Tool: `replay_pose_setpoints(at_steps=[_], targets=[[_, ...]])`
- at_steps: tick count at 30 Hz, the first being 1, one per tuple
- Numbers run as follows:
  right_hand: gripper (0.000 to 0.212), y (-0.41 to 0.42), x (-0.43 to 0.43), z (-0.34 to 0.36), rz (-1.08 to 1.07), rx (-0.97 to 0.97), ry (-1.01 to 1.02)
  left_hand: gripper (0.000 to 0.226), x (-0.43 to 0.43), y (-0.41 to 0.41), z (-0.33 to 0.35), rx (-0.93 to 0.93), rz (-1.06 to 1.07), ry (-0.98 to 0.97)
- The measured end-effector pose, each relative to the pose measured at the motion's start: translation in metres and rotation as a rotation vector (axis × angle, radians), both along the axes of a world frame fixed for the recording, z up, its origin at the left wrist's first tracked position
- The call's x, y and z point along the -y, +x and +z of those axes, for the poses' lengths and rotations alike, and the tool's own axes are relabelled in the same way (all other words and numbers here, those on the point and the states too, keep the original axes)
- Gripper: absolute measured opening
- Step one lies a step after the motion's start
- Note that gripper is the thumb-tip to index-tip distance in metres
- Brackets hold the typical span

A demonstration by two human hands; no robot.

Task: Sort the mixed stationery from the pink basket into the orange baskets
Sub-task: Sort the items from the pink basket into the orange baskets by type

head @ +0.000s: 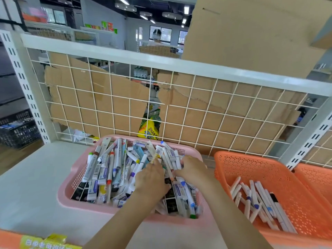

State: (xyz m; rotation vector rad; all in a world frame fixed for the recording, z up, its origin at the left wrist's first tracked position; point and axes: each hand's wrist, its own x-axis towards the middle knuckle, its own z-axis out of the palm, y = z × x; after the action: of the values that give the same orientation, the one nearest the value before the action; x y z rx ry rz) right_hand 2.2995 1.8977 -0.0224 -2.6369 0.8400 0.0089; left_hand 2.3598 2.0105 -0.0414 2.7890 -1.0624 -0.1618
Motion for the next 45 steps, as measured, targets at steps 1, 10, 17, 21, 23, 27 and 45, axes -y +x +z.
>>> replay_pose_setpoints(at_steps=[1,10,17,21,23,27,45], targets=[[0.017,0.003,0.002,-0.004,-0.001,0.004,-0.009,0.057,0.0,0.002,-0.001,-0.005,0.0,0.0],[0.019,0.021,0.01,-0.02,-0.047,0.007,0.252,0.018,-0.01,0.025,-0.008,-0.207,0.01,-0.35],[0.029,0.022,0.013,-0.024,-0.089,0.208,0.351,0.032,-0.027,0.036,-0.002,-0.378,-0.002,-0.614],[0.021,0.019,0.009,-0.011,-0.107,0.384,0.375,0.029,-0.036,0.042,0.002,-0.428,0.025,-0.724],[0.02,0.013,0.01,-0.003,-0.128,0.464,0.396,0.02,-0.04,0.046,0.003,-0.441,0.022,-0.773],[0.016,-0.014,0.021,0.013,-0.164,0.58,0.347,0.024,-0.046,0.053,0.004,-0.384,0.028,-0.797],[0.022,-0.191,0.138,0.012,-0.482,0.844,0.262,0.016,0.018,-0.005,0.026,-0.231,0.099,-0.822]])
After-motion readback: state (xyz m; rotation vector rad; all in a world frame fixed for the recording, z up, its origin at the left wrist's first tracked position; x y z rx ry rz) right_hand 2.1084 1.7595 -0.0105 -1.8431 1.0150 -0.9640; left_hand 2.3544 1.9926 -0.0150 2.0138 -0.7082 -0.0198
